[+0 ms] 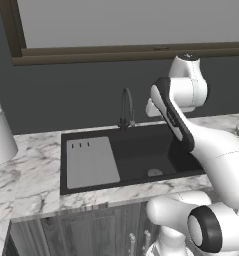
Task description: Rinse each bowl for a few seconds and place them down in the sink or on the counter.
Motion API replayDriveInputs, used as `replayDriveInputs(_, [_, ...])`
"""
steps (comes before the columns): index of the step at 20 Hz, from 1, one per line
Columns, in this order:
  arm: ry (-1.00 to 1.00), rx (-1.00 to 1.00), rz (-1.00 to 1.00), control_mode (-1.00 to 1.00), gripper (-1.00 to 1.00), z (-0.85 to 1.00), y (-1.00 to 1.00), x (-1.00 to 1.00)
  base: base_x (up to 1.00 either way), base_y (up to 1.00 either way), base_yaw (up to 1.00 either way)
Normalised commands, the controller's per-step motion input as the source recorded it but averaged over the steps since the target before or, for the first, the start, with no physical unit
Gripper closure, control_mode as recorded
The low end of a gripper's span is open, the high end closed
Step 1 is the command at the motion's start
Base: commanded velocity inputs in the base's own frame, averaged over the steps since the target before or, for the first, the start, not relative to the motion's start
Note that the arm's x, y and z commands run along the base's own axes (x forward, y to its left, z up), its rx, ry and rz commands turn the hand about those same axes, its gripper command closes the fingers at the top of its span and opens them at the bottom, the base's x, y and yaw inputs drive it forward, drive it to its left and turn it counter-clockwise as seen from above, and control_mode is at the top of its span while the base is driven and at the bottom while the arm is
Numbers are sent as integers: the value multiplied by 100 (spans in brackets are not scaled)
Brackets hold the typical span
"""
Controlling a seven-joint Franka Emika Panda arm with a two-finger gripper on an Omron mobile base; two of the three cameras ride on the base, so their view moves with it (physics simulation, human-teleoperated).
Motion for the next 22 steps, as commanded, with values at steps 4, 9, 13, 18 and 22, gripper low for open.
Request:
replayDriveInputs(4, [-3, 0, 0, -100, -100, 0, 0, -8, 0, 0, 0])
replayDriveInputs(9, [-7, 0, 0, -100, -100, 0, -2, -24, 0, 0, 0])
replayDriveInputs(13, [-12, 0, 4, -100, -100, -1, -12, -22, 0, 0, 0])
replayDriveInputs(18, [-12, 1, 8, -100, -100, -3, -15, -11, 0, 0, 0])
replayDriveInputs(22, [-12, 1, 9, -100, -100, -9, -12, -3, 0, 0, 0])
